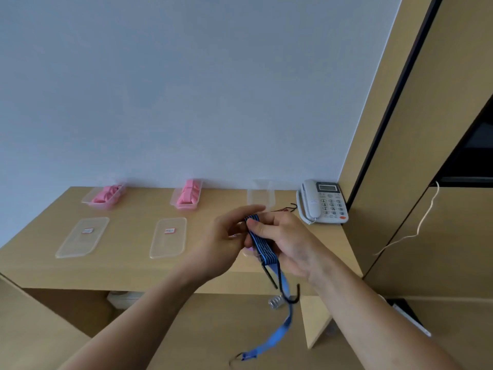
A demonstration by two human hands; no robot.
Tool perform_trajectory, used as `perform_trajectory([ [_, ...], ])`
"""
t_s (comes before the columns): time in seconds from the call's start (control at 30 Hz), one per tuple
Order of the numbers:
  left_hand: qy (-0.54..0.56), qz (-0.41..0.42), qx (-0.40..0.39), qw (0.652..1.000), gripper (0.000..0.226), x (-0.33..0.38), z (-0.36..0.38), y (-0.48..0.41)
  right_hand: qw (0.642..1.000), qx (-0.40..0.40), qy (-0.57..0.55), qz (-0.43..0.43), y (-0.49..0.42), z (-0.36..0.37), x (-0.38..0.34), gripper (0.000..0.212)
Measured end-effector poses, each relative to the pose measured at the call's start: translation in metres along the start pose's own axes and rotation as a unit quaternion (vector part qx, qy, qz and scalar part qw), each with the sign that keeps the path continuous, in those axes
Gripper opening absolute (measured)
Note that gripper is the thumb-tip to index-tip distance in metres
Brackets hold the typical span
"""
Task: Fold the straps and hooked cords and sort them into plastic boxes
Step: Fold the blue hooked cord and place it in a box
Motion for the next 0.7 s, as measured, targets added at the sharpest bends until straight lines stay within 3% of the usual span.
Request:
perform_trajectory([
  [0.13,0.028,0.009,0.044,0.999,0.05,0.004,0.001,-0.006,0.996,-0.069,-0.059,0.001,0.018,0.001,-0.01,0.034],
  [0.27,0.064,-0.037,0.099,0.992,0.032,-0.004,-0.002,-0.014,0.995,-0.098,0.003,-0.032,0.034,-0.008,-0.02,0.035],
  [0.37,0.074,-0.054,0.127,0.988,0.038,-0.007,-0.002,-0.021,0.997,-0.058,0.023,-0.039,0.043,-0.026,-0.027,0.049],
  [0.53,0.031,-0.003,0.033,0.999,0.059,0.009,0.027,-0.022,0.988,0.077,0.004,-0.137,0.047,-0.044,-0.05,0.051],
  [0.63,0.106,0.014,-0.008,0.994,0.037,0.017,0.041,-0.02,0.972,0.139,-0.03,-0.19,0.048,-0.047,-0.062,0.036],
  [0.7,0.168,-0.001,-0.02,0.986,0.034,0.019,0.046,-0.017,0.965,0.151,-0.062,-0.206,0.048,-0.048,-0.065,0.03],
])
Point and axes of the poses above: each hand's wrist, its own y-axis away from the middle knuckle, its own z-axis out of the palm, x = y × z, the point moved 6 cm from there along -y, towards the middle knuckle, and after that the axes turned 3 degrees about z, right-handed, at the moved point
